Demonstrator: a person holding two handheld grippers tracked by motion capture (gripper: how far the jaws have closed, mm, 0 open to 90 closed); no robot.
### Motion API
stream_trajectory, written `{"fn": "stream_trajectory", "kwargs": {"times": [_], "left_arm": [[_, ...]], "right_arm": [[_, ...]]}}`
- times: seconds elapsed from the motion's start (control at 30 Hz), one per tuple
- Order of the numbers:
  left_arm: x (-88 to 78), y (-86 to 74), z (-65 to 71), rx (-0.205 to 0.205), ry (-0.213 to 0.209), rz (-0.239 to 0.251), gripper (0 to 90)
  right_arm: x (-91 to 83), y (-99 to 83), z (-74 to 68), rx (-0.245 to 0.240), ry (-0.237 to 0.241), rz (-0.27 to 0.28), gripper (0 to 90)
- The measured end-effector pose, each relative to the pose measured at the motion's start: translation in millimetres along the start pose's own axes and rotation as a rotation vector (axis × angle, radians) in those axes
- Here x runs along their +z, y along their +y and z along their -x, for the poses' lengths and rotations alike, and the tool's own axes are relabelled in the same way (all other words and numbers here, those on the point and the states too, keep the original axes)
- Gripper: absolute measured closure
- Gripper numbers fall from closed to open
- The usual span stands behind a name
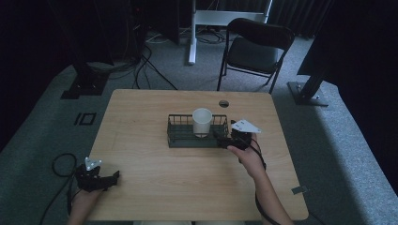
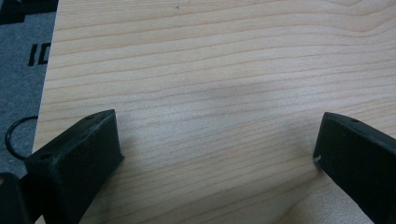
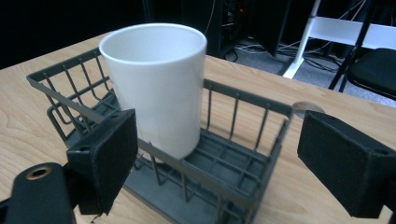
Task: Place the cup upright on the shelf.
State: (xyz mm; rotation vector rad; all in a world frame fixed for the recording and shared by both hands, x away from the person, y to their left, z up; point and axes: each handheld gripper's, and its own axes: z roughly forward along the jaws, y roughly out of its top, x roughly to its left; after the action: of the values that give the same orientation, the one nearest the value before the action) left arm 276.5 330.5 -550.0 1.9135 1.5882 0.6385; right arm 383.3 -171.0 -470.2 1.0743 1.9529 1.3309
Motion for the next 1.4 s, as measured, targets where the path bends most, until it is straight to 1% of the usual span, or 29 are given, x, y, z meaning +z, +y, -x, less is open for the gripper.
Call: {"fn": "stream_trajectory", "kwargs": {"times": [0.33,0.4,0.47,0.6,0.8,0.97,1.2,1.27,1.37,1.4], "left_arm": [[0.0,0.0,0.0,0.0,0.0,0.0,0.8],[0.0,0.0,0.0,0.0,0.0,0.0,0.8],[0.0,0.0,0.0,0.0,0.0,0.0,0.8],[0.0,0.0,0.0,0.0,0.0,0.0,0.8],[0.0,0.0,0.0,0.0,0.0,0.001,0.8],[0.0,0.0,0.0,-0.001,0.001,0.0,0.8],[0.0,0.0,0.0,-0.001,0.001,0.0,0.8],[0.0,0.0,0.0,-0.002,0.002,0.0,0.8],[0.0,0.0,-0.1,-0.001,0.002,0.0,0.8],[0.1,-0.1,-0.1,-0.002,0.002,0.001,0.8]], "right_arm": [[-10.2,-19.1,9.1,0.007,-0.022,-0.019,12.2],[-11.9,-23.7,11.1,0.022,-0.026,-0.022,12.2],[-13.3,-28.7,12.8,0.021,-0.029,-0.029,12.2],[-16.5,-39.4,16.8,0.017,-0.057,-0.044,12.2],[-21.5,-55.6,25.7,0.039,-0.086,-0.066,12.2],[-26.2,-63.6,27.5,0.035,-0.106,-0.08,12.3],[-36.0,-73.2,29.6,0.055,-0.114,-0.096,12.2],[-38.8,-76.0,29.1,0.07,-0.111,-0.099,12.2],[-41.1,-78.7,28.7,0.068,-0.118,-0.106,12.2],[-43.7,-82.3,28.9,0.076,-0.117,-0.11,12.2]]}}
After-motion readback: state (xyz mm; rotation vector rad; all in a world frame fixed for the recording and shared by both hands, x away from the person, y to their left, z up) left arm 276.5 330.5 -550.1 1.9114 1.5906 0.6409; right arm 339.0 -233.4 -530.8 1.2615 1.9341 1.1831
